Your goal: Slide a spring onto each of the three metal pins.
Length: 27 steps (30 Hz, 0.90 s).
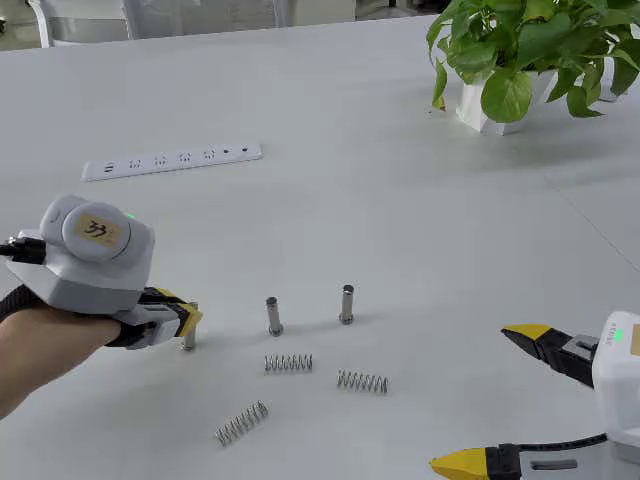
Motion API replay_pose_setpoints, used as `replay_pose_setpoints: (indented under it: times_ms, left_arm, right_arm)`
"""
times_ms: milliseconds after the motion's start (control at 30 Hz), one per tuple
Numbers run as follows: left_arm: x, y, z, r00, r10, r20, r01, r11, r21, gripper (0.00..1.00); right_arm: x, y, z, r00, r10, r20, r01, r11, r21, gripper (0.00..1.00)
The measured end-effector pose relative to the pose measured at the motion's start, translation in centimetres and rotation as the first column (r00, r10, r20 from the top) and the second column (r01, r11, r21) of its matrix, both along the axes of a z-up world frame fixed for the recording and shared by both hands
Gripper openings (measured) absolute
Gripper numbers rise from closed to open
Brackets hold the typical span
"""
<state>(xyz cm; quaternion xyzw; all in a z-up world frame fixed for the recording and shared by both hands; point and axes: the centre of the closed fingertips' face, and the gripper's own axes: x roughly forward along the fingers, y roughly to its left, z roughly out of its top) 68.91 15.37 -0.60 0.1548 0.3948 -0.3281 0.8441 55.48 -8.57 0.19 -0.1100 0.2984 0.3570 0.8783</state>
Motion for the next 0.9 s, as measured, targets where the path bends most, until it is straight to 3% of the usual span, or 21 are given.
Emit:
replay_pose_setpoints:
  times_ms: [400, 900]
  left_arm:
    - [-0.73, 0.28, 0.14, 1.0, 0.012, 0.006, -0.012, 1.0, -0.014, 0.04]
    - [-0.74, 0.16, 0.2, 1.0, 0.01, 0.007, -0.01, 1.0, -0.02, 0.05]
  right_arm:
    - [-0.05, -0.01, 0.0, 1.0, 0.004, 0.001, -0.004, 1.0, -0.003, 0.95]
    - [-0.11, -0.02, -0.05, 1.0, 0.006, -0.001, -0.006, 1.0, -0.004, 0.95]
